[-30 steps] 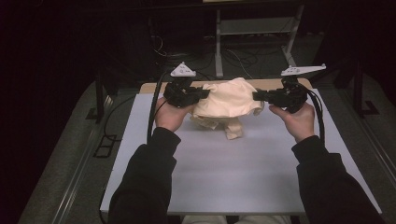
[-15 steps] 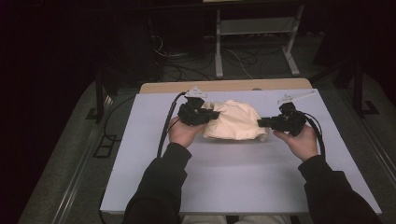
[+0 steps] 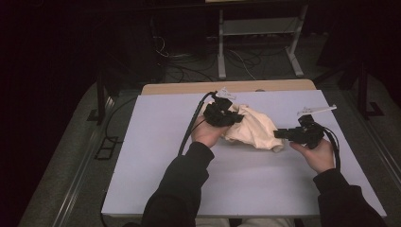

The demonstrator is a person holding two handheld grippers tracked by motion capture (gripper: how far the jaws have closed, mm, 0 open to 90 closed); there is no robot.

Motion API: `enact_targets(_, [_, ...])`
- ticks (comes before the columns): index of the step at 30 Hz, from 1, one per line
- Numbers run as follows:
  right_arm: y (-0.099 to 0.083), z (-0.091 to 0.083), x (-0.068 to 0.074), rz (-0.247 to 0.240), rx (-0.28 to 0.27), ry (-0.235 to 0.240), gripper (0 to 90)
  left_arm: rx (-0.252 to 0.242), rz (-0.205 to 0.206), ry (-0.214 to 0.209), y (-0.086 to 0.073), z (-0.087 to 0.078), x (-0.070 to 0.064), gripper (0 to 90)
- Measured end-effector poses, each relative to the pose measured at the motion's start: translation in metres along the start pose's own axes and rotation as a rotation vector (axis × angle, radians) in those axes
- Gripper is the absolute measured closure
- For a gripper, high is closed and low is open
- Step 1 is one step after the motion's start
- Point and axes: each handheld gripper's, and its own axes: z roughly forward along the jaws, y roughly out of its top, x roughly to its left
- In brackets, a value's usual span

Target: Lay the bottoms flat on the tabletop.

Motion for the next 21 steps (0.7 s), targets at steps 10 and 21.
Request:
enact_targets(10, [0.013, -0.003, 0.034, -0.059, -0.132, 0.118, 53.0, 0.046, 0.004, 0.021, 0.018, 0.014, -0.003, 81.8])
enact_targets(21, [0.017, 0.013, 0.052, -0.112, -0.112, 0.153, 36.7, 0.023, -0.050, -0.019, 0.018, 0.026, -0.003, 81.7])
